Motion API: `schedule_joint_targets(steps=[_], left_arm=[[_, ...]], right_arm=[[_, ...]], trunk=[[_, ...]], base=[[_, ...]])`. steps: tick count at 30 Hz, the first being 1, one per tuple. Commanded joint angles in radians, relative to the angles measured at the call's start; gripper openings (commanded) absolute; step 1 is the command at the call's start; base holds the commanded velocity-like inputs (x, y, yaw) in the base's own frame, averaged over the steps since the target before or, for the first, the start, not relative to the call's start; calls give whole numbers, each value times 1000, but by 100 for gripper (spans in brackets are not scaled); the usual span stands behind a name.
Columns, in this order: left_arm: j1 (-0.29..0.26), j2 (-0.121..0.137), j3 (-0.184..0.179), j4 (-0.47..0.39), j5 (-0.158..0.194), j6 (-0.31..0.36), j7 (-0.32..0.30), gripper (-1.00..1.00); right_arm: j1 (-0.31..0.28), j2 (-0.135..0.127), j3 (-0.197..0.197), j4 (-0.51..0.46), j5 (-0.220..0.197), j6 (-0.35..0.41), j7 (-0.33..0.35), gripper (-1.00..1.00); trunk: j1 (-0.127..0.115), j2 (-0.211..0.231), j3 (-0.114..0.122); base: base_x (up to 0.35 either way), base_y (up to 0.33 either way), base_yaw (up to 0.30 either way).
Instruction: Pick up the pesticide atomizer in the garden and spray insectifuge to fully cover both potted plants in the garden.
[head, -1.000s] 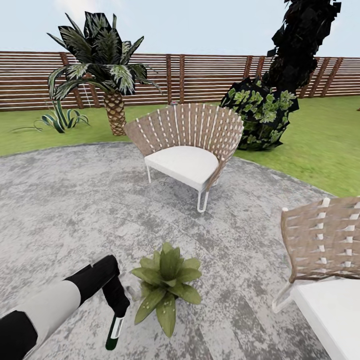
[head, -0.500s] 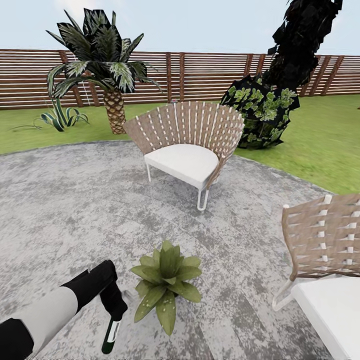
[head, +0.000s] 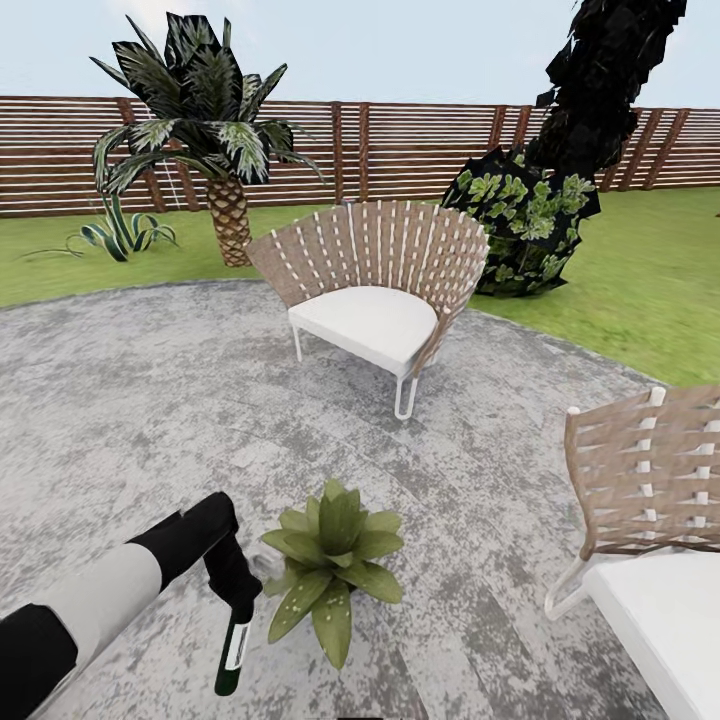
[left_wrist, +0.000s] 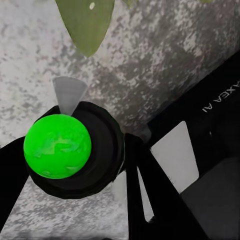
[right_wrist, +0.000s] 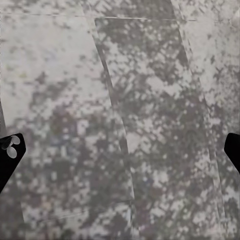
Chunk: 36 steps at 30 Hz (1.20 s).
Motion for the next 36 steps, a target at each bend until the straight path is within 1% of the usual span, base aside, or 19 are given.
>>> schedule_joint_targets(steps=[1, 2, 3, 4, 5, 7, 10, 11, 14, 19, 21, 23, 25, 26, 27, 30, 32, 34, 36], left_arm=[[2, -4, -1, -2, -31, 6, -10, -100], [5, -7, -1, -3, -63, 6, -11, -100], [8, -20, 1, -8, -111, 8, -12, -100], [8, -38, 2, -9, -139, 9, -13, -100], [8, -46, 3, -7, -150, 10, -13, -100], [5, -45, 7, -4, -154, 11, -14, -100], [6, -28, 14, 1, -155, 10, -15, -100], [7, -26, 14, 1, -155, 10, -15, -100], [8, -28, 14, 1, -155, 11, -15, -100], [11, -34, 11, 2, -155, 13, -14, -100], [11, -30, 12, 9, -155, 12, -13, -100], [30, -32, 12, 21, -155, 10, -11, -100], [88, -35, 11, 26, -156, 6, -6, -100], [113, -36, 15, 26, -157, 6, -3, -100], [122, -37, 19, 26, -157, 5, -1, -100], [130, -62, 69, 19, -157, 6, 4, -100], [131, -80, 95, 15, -157, 7, 7, -100], [131, -97, 110, 12, -158, 8, 26, -100], [131, -101, 116, 12, -158, 8, 48, -100]], right_arm=[[-1, 0, -7, 1, 11, -3, -4, 100], [-1, 0, -7, 1, 11, -3, -4, 100], [-1, 0, -7, 1, 11, -3, -4, 100], [-1, 0, -7, 1, 11, -3, -4, 100], [-1, 0, -7, 1, 11, -3, -4, 100], [-1, 0, -7, 1, 11, -3, -4, 100], [-1, 0, -8, 0, 10, -3, -5, 100], [-1, 0, -8, 0, 9, -3, -6, 100], [-1, 0, -8, -1, 9, -3, -6, 100], [-1, 0, -9, -1, 9, -3, -7, 100], [-1, 0, -8, -1, 9, -3, -7, 100], [-1, 0, -8, -1, 9, -3, -7, 100], [-1, -3, -8, 0, 11, -2, -6, 100], [-1, -9, -7, 0, 12, -2, -5, 100], [-1, -11, -7, 1, 12, -3, -5, 100], [-1, -13, -7, 1, 12, -3, -4, 100], [-1, -13, -7, 1, 12, -3, -4, 100], [-1, -13, -7, 1, 12, -3, -4, 100], [-1, -13, -7, 1, 12, -3, -4, 100]], trunk=[[0, 0, -1], [0, 0, -1], [0, 0, -1], [0, 0, -1], [0, 0, -1], [0, 0, -1], [0, 0, -1], [0, 0, -1], [0, 0, -1], [0, 0, -1], [0, 0, -1], [0, 0, -1], [0, 0, -1], [0, 0, -1], [0, 0, -1], [0, 0, -1], [0, 0, -1], [0, 0, -1], [0, 0, -1]], base=[[0, 0, 0], [0, 0, 0], [0, 0, 0], [0, 0, 47], [0, 0, 175], [0, 0, 224], [0, -44, 141], [0, -202, 24], [-40, -240, 9], [-252, -182, 1], [-166, -92, 0], [-22, -12, 0], [-6, -3, 0], [-1, -1, 0], [0, 0, 0], [0, 0, 0], [0, 0, 0], [0, 0, 0], [0, 0, 0]])
